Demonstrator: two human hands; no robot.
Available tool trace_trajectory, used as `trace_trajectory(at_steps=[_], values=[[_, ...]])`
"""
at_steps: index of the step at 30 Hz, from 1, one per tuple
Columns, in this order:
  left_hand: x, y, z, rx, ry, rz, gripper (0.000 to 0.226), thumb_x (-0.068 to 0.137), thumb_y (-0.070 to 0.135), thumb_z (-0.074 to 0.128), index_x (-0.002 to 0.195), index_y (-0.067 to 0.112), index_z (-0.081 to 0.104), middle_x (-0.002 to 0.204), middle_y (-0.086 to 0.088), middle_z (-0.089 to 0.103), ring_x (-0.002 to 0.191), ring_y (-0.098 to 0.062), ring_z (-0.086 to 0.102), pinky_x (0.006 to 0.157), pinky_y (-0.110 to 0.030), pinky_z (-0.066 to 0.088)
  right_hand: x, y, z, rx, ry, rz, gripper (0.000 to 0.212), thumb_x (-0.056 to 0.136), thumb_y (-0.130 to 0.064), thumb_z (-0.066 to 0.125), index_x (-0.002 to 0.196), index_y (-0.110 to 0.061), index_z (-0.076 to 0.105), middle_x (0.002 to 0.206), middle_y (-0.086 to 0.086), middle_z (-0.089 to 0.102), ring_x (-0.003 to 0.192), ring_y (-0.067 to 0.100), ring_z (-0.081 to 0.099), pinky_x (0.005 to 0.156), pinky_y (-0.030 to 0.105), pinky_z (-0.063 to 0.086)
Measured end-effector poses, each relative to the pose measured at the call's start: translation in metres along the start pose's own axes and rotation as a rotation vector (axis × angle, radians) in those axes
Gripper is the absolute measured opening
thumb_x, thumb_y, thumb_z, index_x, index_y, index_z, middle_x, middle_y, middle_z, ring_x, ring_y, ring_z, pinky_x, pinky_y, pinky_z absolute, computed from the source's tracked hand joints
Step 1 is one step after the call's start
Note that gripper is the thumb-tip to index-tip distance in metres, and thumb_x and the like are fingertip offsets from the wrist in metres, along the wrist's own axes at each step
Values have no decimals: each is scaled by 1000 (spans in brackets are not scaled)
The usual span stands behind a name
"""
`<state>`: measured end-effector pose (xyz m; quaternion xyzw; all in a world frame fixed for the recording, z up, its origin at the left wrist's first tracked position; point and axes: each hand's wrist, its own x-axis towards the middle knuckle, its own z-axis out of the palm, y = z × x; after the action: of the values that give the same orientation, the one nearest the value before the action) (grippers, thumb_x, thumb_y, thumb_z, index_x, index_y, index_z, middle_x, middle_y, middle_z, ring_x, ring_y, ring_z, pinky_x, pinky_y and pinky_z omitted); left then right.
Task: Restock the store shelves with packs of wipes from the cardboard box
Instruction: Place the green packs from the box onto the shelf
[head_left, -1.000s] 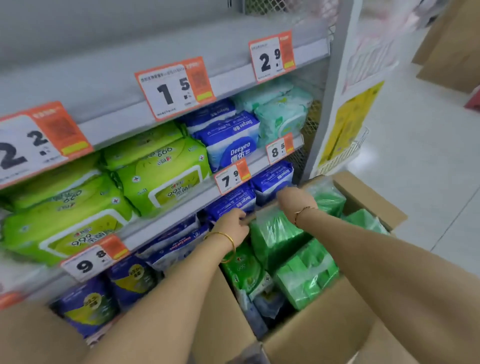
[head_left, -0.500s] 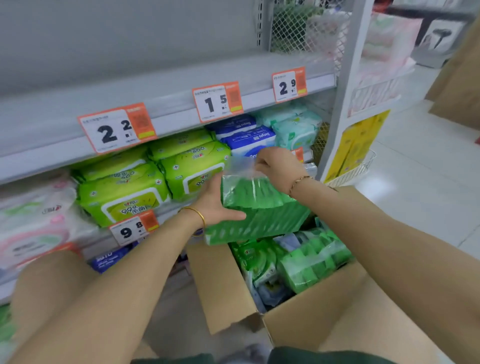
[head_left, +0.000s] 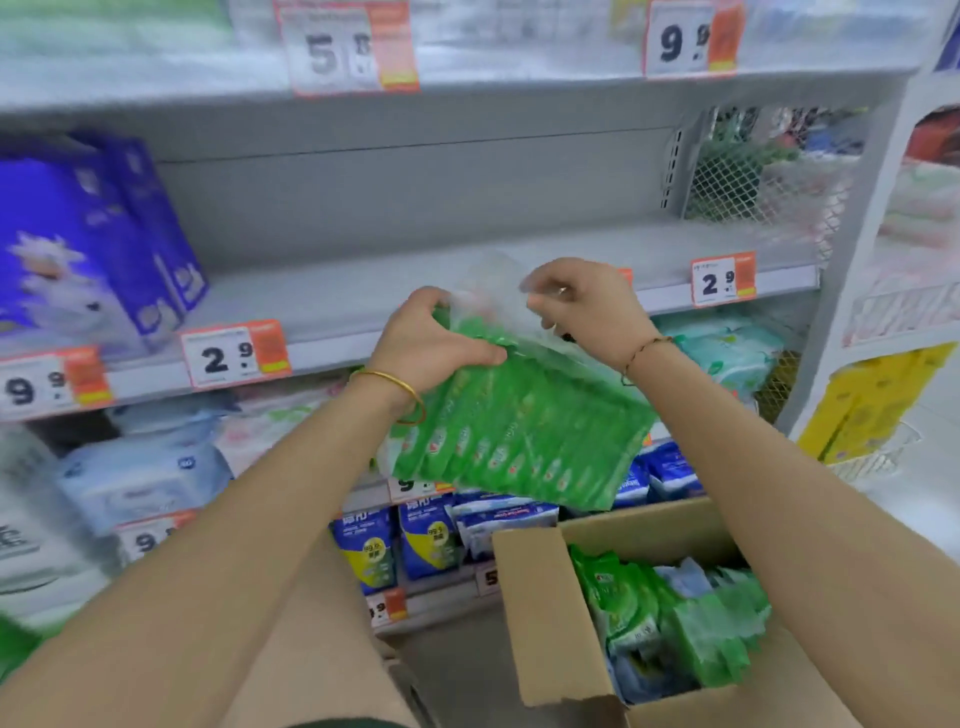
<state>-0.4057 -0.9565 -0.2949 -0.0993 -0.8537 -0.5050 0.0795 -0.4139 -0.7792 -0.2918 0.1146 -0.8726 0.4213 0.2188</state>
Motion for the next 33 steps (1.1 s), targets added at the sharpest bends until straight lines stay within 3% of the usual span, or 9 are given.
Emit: trace_trajectory(at_steps=[5,7,9,12,18,25,28,31,33], values=[[3,10,-49,-215,2,-155,82,40,25,89,115,12,59,105,-5,70,92,-20,68,85,-36,55,20,2,-12,-106,224,8,27,86,-28,62,111,-18,65,104,0,66,80,18,59,84,33,48],[3,7,-65,-316,-23,-199,58,48,18,88,102,11,65,93,-8,73,85,-25,70,85,-42,55,21,13,-19,-18,276,146,35,87,-38,61,113,-14,63,107,4,65,94,19,59,87,34,48],[2,6,-78,-393,-24,-220,28,60,6,81,83,13,66,69,-5,73,64,-22,69,71,-39,59,14,26,-22,215,218,375,53,85,-51,58,119,-11,57,111,5,62,101,21,58,86,32,49],[4,2,-98,-473,-42,-260,30,56,11,81,82,9,67,60,-6,70,51,-19,67,60,-36,60,-5,34,-12,653,-34,576,67,78,-67,52,125,-19,56,109,4,68,104,24,63,83,36,53],[26,-2,-146,-548,4,-318,12,79,17,66,68,17,64,55,0,67,47,-13,64,54,-29,57,4,3,13,857,-231,428,21,88,-32,53,96,-16,64,73,-3,75,64,11,72,56,25,58],[57,-17,-187,-527,-21,-381,30,82,50,60,79,21,67,67,2,72,57,-13,70,57,-30,60,72,-40,32,1026,-172,523,23,80,-31,64,99,-18,65,98,5,67,88,26,66,91,43,50],[73,-26,-201,-505,-96,-400,23,86,40,57,87,19,66,72,0,74,60,-16,71,54,-30,59,93,-47,50,1089,-184,577,33,80,-31,65,110,-18,64,106,6,67,95,28,65,88,43,53],[97,-34,-210,-426,-50,-427,12,89,24,58,89,14,64,62,0,72,52,-12,69,51,-29,58,121,-55,69,1088,-160,566,20,82,-31,63,95,-16,66,85,5,71,78,25,68,77,38,56],[119,-45,-220,-374,47,-388,30,81,23,68,106,9,61,74,-6,74,60,-14,70,59,-34,60,143,-62,83,1027,-149,531,23,82,-34,61,97,-17,65,87,5,70,79,26,68,84,43,54]])
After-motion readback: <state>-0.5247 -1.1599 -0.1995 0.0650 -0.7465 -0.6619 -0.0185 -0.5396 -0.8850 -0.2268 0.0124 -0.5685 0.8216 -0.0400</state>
